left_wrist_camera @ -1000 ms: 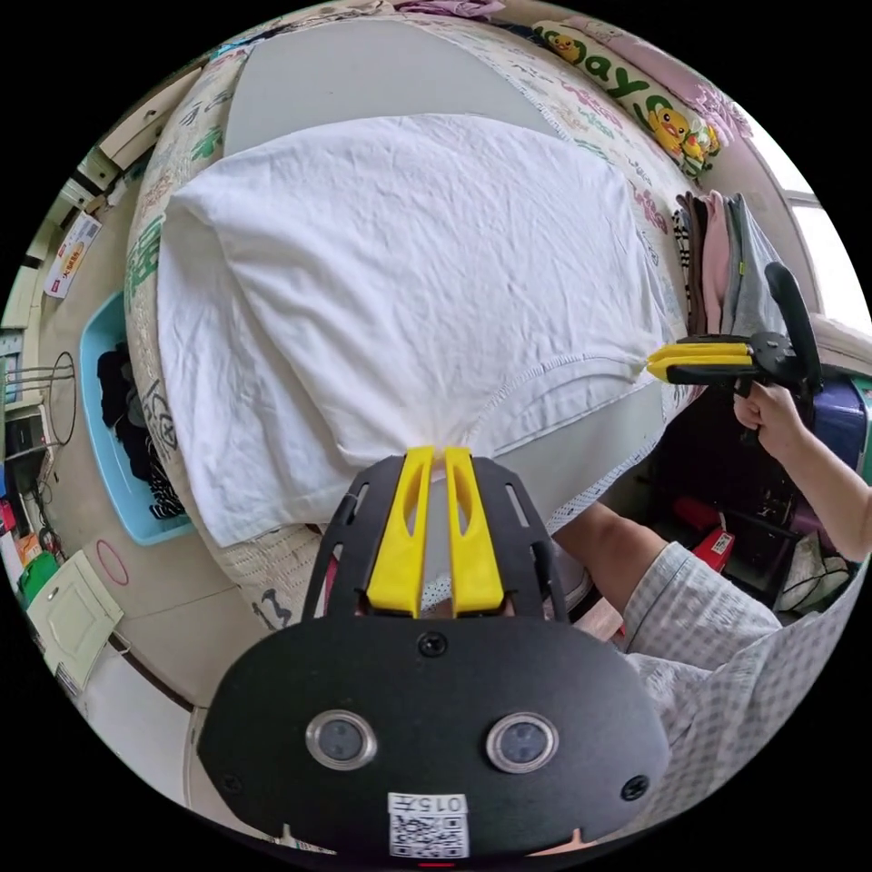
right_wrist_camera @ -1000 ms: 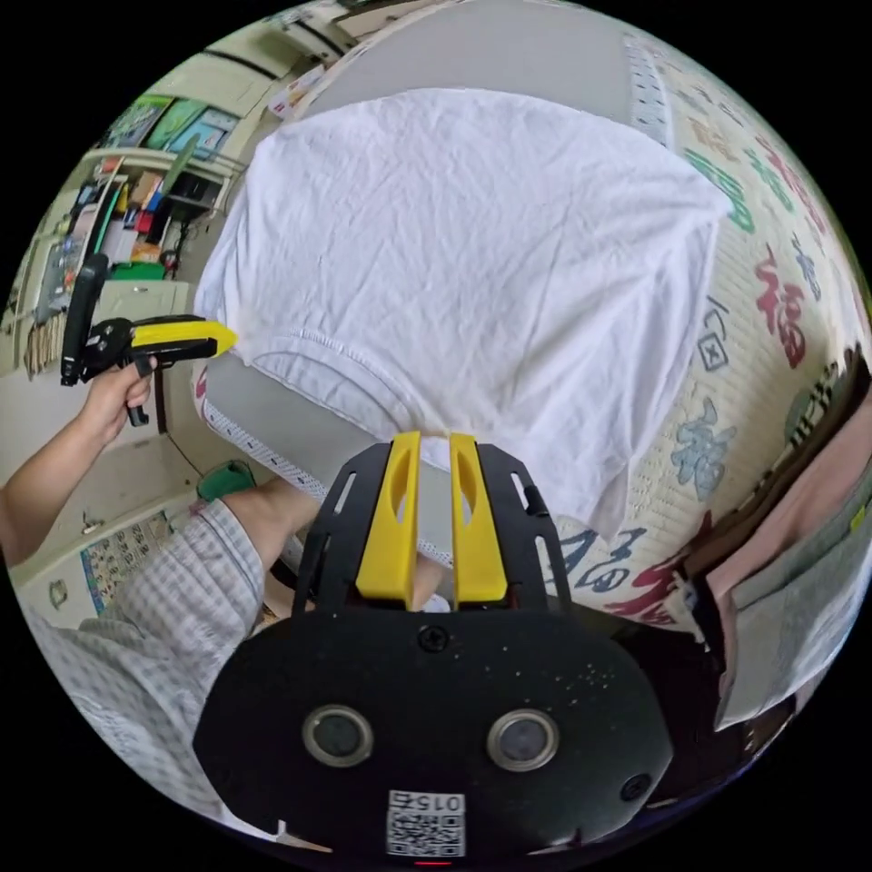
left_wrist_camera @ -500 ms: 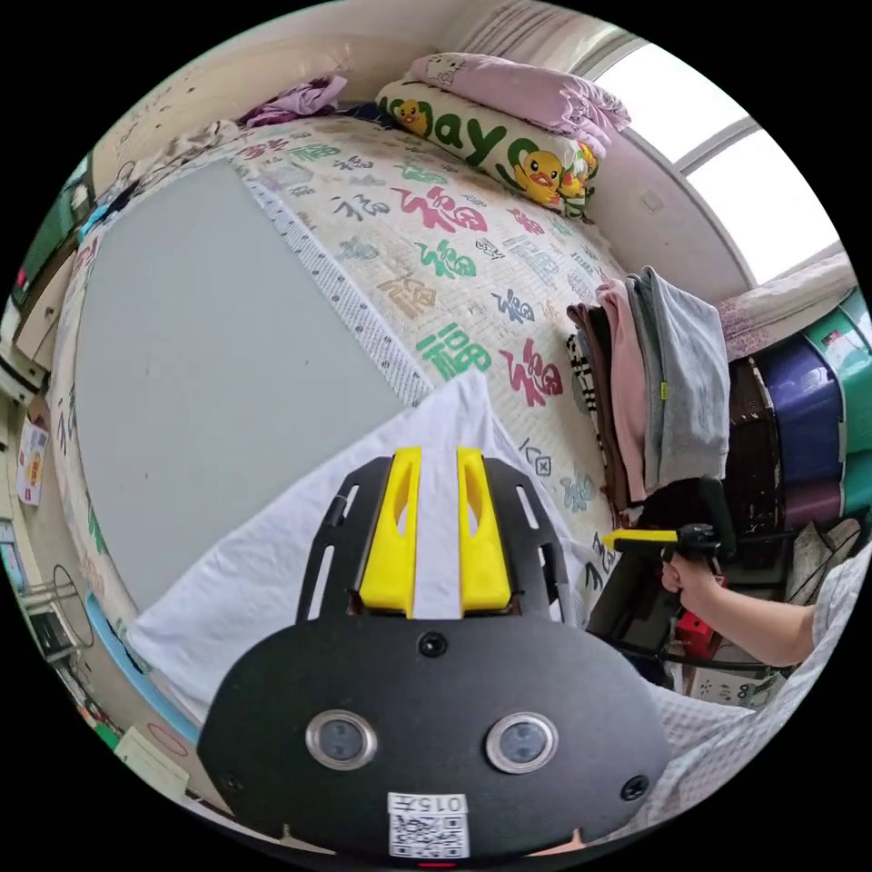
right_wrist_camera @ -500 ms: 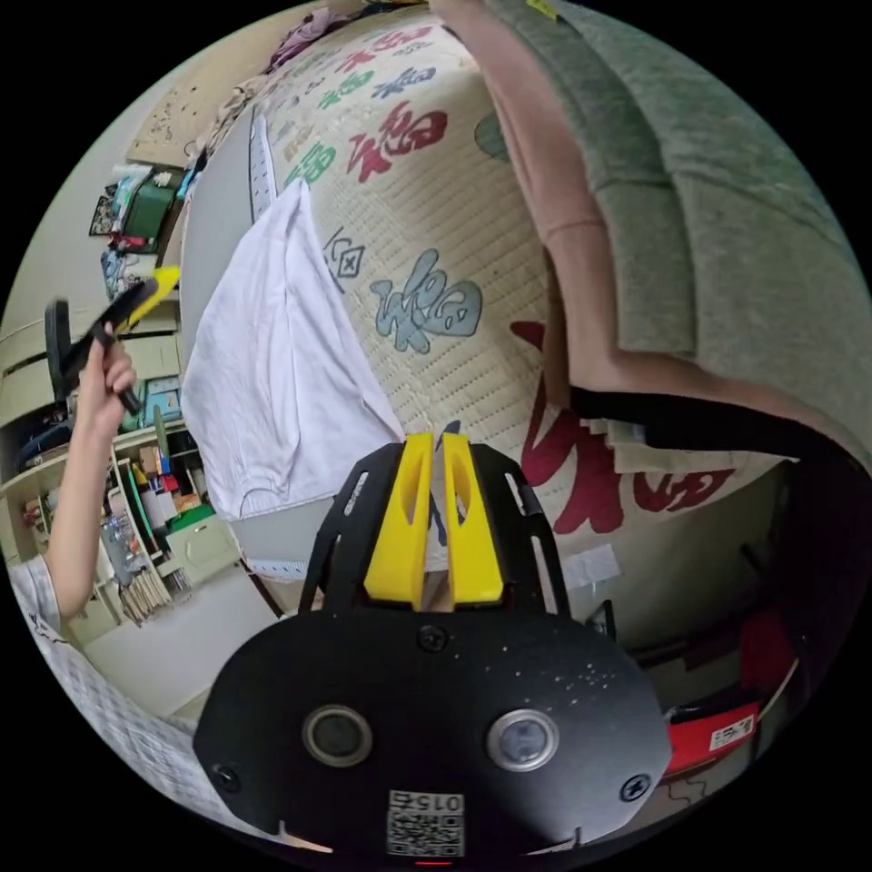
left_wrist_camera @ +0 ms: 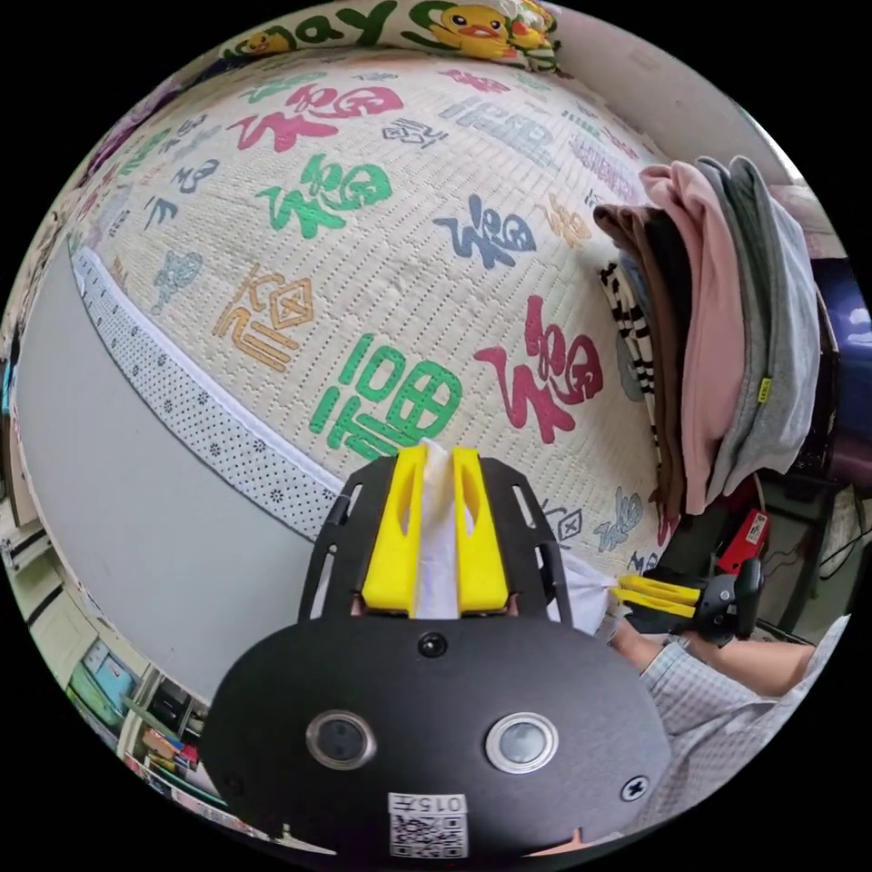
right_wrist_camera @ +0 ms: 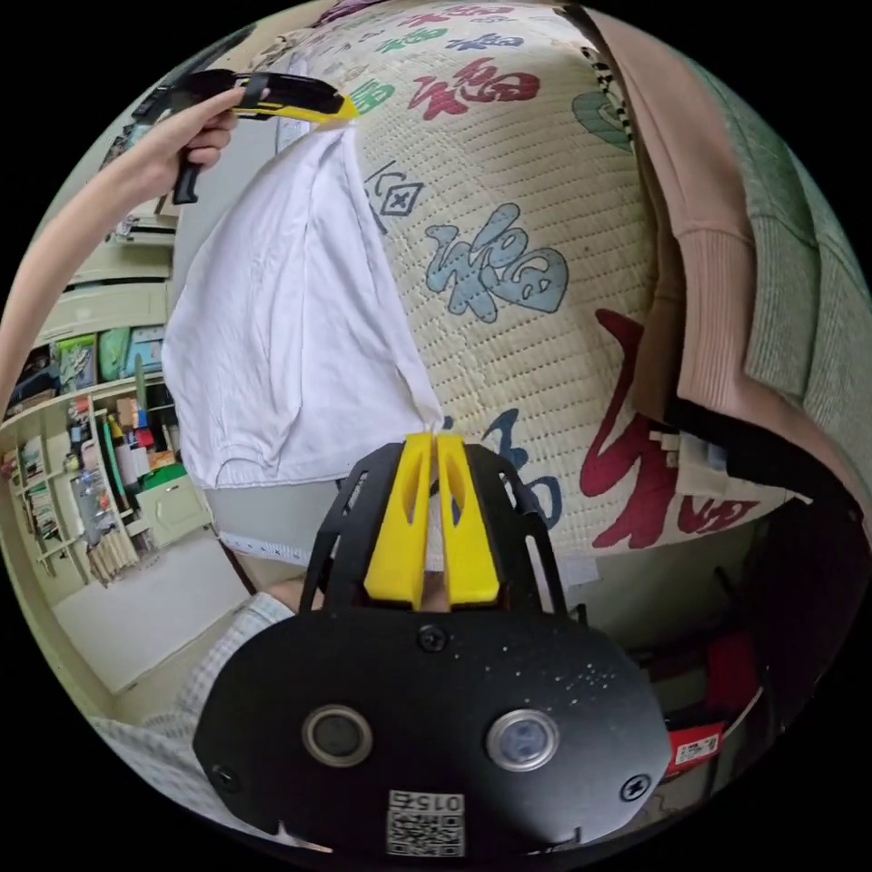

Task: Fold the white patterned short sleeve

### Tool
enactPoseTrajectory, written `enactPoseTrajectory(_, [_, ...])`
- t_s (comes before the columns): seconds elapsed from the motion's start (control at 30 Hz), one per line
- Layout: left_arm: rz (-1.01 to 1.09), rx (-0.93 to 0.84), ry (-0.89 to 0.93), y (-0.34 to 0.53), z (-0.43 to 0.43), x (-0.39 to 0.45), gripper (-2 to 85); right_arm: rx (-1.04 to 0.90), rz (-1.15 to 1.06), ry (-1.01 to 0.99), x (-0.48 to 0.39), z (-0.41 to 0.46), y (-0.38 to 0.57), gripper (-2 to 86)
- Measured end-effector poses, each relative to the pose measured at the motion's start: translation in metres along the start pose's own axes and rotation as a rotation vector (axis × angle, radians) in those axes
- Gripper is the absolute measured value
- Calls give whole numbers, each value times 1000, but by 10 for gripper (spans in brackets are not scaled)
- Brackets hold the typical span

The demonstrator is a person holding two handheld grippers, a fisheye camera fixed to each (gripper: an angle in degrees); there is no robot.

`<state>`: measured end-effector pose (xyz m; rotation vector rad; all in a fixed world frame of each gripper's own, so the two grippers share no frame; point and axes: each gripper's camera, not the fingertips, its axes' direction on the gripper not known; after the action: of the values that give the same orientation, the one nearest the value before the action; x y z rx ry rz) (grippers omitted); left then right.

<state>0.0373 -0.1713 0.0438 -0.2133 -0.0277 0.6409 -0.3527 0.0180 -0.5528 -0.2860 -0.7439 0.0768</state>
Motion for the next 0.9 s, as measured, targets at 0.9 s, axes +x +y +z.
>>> enactPoseTrajectory(0.9, [-261,664,445,279,-202,-177,-5,128,-393,-201,-188,-92,113,-7])
